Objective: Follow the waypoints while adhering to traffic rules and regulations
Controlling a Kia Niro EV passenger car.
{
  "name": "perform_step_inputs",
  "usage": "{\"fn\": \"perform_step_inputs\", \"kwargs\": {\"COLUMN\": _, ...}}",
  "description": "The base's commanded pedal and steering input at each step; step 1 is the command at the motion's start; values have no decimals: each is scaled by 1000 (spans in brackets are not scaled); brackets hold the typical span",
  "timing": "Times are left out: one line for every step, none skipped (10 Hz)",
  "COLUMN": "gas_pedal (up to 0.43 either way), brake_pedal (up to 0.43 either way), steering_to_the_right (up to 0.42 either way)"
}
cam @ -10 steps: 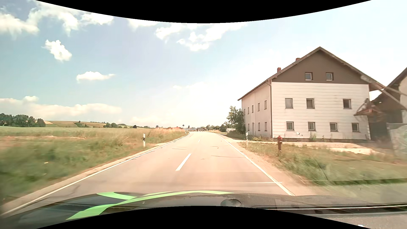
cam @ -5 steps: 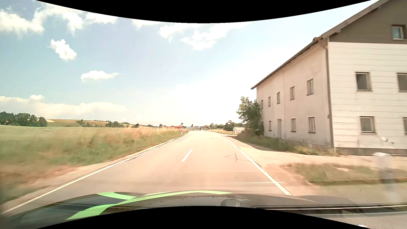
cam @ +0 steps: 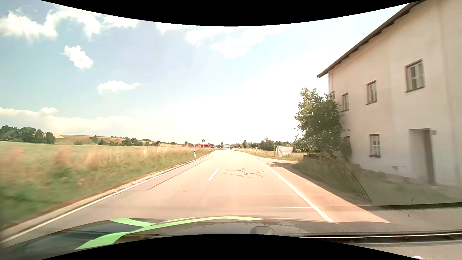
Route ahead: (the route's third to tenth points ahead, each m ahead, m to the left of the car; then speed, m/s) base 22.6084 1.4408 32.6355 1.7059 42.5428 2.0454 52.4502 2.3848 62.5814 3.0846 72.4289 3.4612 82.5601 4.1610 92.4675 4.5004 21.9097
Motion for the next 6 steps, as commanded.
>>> {"fn": "perform_step_inputs", "kwargs": {"gas_pedal": 378, "brake_pedal": 0, "steering_to_the_right": -20}}
{"fn": "perform_step_inputs", "kwargs": {"gas_pedal": 378, "brake_pedal": 0, "steering_to_the_right": -20}}
{"fn": "perform_step_inputs", "kwargs": {"gas_pedal": 378, "brake_pedal": 0, "steering_to_the_right": -20}}
{"fn": "perform_step_inputs", "kwargs": {"gas_pedal": 378, "brake_pedal": 0, "steering_to_the_right": -20}}
{"fn": "perform_step_inputs", "kwargs": {"gas_pedal": 378, "brake_pedal": 0, "steering_to_the_right": -20}}
{"fn": "perform_step_inputs", "kwargs": {"gas_pedal": 378, "brake_pedal": 0, "steering_to_the_right": -20}}
